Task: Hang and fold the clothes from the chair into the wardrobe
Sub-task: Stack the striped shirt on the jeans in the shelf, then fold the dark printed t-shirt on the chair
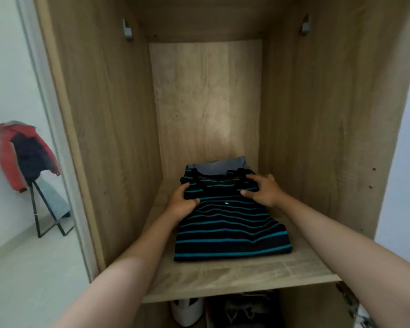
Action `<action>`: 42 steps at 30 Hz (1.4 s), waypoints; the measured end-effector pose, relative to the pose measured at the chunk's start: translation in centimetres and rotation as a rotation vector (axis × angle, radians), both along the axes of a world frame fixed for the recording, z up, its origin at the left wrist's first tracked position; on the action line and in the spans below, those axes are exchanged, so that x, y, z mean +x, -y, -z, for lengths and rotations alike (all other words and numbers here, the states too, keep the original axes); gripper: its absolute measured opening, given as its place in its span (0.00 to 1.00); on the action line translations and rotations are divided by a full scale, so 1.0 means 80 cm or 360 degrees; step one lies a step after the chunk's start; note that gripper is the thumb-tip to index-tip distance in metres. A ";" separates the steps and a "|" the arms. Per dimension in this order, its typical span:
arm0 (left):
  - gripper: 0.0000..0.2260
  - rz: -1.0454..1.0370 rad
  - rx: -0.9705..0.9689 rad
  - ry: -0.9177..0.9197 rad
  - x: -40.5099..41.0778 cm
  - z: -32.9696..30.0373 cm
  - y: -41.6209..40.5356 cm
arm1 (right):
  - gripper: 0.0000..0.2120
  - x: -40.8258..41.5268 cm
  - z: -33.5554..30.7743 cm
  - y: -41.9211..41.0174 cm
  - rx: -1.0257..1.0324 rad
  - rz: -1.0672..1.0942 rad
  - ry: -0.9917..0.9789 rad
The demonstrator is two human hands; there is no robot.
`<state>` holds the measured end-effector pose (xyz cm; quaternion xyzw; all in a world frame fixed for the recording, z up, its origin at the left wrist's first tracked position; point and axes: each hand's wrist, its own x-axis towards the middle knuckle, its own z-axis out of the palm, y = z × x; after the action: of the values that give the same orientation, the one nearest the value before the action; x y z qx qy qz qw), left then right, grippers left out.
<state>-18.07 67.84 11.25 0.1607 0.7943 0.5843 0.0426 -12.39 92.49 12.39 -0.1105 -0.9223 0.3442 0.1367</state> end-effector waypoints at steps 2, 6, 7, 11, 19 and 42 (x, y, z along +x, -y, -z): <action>0.31 -0.0030 -0.0057 -0.0012 0.024 -0.005 0.008 | 0.36 0.024 -0.003 0.013 0.0079 0.0090 -0.0035; 0.32 -0.0028 -0.0155 -0.0135 0.092 -0.010 0.038 | 0.39 0.087 -0.006 0.062 0.0060 0.0093 -0.0200; 0.31 -0.0015 -0.0163 -0.0174 0.115 -0.009 0.049 | 0.38 0.105 -0.004 0.080 0.0077 0.0084 -0.0246; 0.30 -0.0025 -0.0232 -0.0395 0.205 0.004 0.093 | 0.34 0.167 0.020 0.157 0.0183 0.0007 -0.0357; 0.23 -0.0208 -0.0164 -0.0339 0.324 0.074 0.209 | 0.29 0.253 0.065 0.287 0.0265 -0.0212 -0.0404; 0.24 -0.2487 -0.0112 0.0641 1.111 0.373 0.591 | 0.29 0.807 0.331 0.834 0.0292 -0.2513 0.0362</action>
<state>70.80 20.58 -18.57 -0.5509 0.6721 0.4377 -0.2307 52.16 25.79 -14.09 0.5517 -0.7611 0.2488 -0.2334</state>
